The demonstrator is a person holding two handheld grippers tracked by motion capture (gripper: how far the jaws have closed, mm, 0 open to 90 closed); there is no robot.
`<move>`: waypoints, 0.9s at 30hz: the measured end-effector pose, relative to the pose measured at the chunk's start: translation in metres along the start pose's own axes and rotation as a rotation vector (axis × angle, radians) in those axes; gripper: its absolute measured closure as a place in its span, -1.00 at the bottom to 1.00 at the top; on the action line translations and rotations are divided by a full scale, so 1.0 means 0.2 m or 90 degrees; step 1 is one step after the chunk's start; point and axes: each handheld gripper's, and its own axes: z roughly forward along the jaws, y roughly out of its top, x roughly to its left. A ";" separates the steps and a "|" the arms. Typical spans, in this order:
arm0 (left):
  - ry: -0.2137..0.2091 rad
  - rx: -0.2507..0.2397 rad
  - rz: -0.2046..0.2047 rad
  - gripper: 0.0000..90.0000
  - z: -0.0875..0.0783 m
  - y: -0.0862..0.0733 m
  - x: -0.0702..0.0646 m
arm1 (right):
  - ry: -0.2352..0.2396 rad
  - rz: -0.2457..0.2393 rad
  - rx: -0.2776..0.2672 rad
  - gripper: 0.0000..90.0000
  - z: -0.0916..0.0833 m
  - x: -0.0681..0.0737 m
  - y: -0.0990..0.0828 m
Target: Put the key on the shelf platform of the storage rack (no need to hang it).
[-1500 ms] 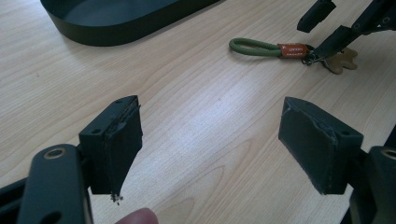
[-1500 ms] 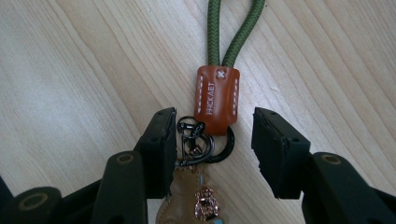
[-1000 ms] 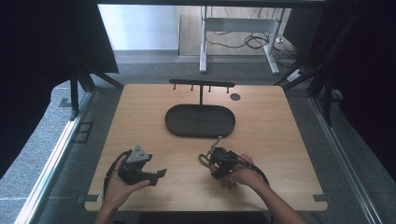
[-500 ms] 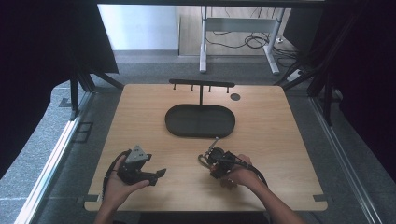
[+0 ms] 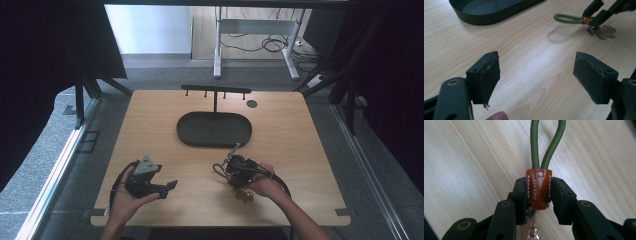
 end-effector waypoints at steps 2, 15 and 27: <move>0.000 0.000 0.000 -0.52 0.00 0.00 0.00 | -0.005 -0.007 -0.006 0.49 -0.04 -0.01 0.00; -0.001 -0.005 0.001 -0.52 -0.01 0.00 0.00 | -0.010 -0.015 -0.048 0.49 -0.26 -0.05 0.05; 0.000 -0.005 -0.004 -0.52 -0.01 0.00 0.01 | -0.019 -0.038 -0.039 0.49 -0.30 -0.07 0.12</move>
